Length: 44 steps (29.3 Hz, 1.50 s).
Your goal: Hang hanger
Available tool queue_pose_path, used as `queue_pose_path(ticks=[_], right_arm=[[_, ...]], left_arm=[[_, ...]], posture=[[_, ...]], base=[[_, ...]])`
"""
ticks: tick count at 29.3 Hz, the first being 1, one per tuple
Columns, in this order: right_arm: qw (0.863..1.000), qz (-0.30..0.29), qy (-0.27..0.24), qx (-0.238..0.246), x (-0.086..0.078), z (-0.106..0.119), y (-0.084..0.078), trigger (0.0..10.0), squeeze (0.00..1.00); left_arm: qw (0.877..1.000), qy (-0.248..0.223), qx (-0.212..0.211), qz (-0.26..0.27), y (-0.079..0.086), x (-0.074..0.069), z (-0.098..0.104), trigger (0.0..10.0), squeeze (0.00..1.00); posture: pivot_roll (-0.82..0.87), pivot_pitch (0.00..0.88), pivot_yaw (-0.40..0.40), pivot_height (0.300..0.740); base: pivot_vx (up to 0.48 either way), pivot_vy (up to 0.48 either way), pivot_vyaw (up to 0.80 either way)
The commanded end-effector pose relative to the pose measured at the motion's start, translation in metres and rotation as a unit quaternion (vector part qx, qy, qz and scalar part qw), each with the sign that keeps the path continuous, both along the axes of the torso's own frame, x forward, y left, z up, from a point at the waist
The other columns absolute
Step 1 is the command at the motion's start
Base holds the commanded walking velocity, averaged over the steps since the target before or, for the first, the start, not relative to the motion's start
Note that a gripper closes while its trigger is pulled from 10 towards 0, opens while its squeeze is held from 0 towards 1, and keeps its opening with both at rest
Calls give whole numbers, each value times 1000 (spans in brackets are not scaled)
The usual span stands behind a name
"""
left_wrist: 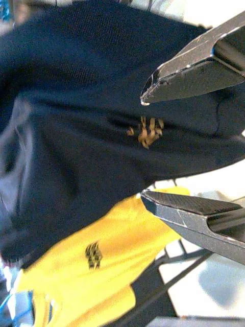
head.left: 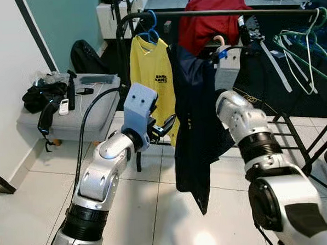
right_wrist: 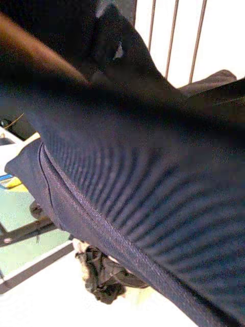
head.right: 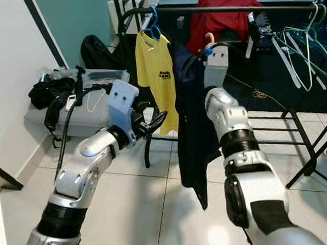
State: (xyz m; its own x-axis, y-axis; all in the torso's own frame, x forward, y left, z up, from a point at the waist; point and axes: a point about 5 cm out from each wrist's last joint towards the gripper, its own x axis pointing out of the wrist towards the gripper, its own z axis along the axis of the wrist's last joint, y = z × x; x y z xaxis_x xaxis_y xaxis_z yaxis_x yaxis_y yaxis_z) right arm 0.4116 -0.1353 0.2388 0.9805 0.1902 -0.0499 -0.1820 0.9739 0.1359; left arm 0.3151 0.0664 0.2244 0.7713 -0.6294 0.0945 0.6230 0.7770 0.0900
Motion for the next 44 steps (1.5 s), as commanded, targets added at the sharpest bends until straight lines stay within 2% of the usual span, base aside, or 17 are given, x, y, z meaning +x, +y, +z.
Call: queue_pose_path(ticks=[1, 10, 12, 13, 15, 16, 19, 20, 24, 26, 28, 32, 35, 37, 40, 42, 44], right_arm=[[1000, 8, -9, -7, -3, -8, 8, 10000, 0], [997, 71, -34, -5, -9, -9, 19, 10000, 0], [993, 104, -56, -8, -14, -7, 21, 10000, 0], [988, 133, -74, -4, -20, -8, 19, 10000, 0], [988, 133, -74, -4, -20, -8, 19, 10000, 0], [984, 157, -90, -6, -25, -11, 15, 10000, 0], [980, 173, -98, -12, -31, -16, 9, 10000, 0], [971, 216, -102, -14, -41, -28, -1, 10000, 0], [963, 249, -96, -28, -50, -38, -11, 10000, 0], [941, 321, -84, -63, -69, -53, -28, 10000, 0], [935, 339, -80, -72, -73, -56, -33, 10000, 0], [922, 371, -56, -92, -80, -65, -40, 10000, 0], [906, 393, -48, -151, -85, -74, -48, 10000, 0], [893, 408, -39, -188, -87, -78, -52, 10000, 0], [872, 440, -39, -210, -91, -79, -50, 10000, 0], [872, 440, -39, -210, -91, -79, -50, 10000, 0], [852, 473, -38, -223, -96, -80, -49, 10000, 0]], left_arm=[[998, 31, -32, -42, -16, -10, 0, 10000, 0], [999, -30, -7, 40, 0, 4, 4, 10000, 0], [994, -73, 8, 85, 16, 14, 10, 10000, 0], [983, -119, 36, 134, 38, 23, 17, 10000, 0], [983, -119, 36, 134, 38, 23, 17, 10000, 0], [972, -150, 55, 170, 58, 28, 22, 10000, 0], [965, -166, 63, 192, 77, 31, 27, 10000, 0], [964, -168, 75, 192, 96, 30, 26, 10000, 0], [964, -167, 85, 190, 110, 28, 26, 10000, 0], [969, -169, 108, 142, 125, 21, 26, 10000, 0], [972, -170, 112, 120, 126, 18, 26, 10000, 0], [977, -163, 122, 67, 122, 13, 25, 10000, 0], [974, -161, 156, -14, 110, 5, 20, 10000, 0], [965, -155, 182, -104, 91, -6, 14, 10000, 0], [952, -144, 209, -169, 77, -14, 9, 10000, 0], [952, -144, 209, -169, 77, -14, 9, 10000, 0], [943, -130, 220, -211, 71, -20, 4, 10000, 0]], posture=[[-50, 100, 4, 740], [-51, 95, 1, 740], [-51, 92, -1, 740], [-51, 87, 0, 740], [-51, 87, 0, 740], [-53, 85, 4, 740], [-56, 84, 6, 740], [-53, 82, 7, 740], [-52, 80, 5, 740], [-55, 77, 3, 740], [-55, 77, 3, 740], [-54, 78, 0, 740], [-54, 83, -2, 740], [-53, 90, -4, 740], [-52, 93, -2, 740], [-52, 93, -2, 740], [-53, 94, 1, 740]], base=[[0, 0, 0], [0, 0, 0], [0, 0, 0], [0, 0, 0], [0, 0, 0], [0, 0, 0], [0, 0, 0], [0, 0, 0], [0, 0, 0], [0, 0, 0], [0, 0, 0], [0, 0, 0], [0, 0, 0], [0, 0, 0], [0, 0, 0], [0, 0, 0], [0, 0, 0]])
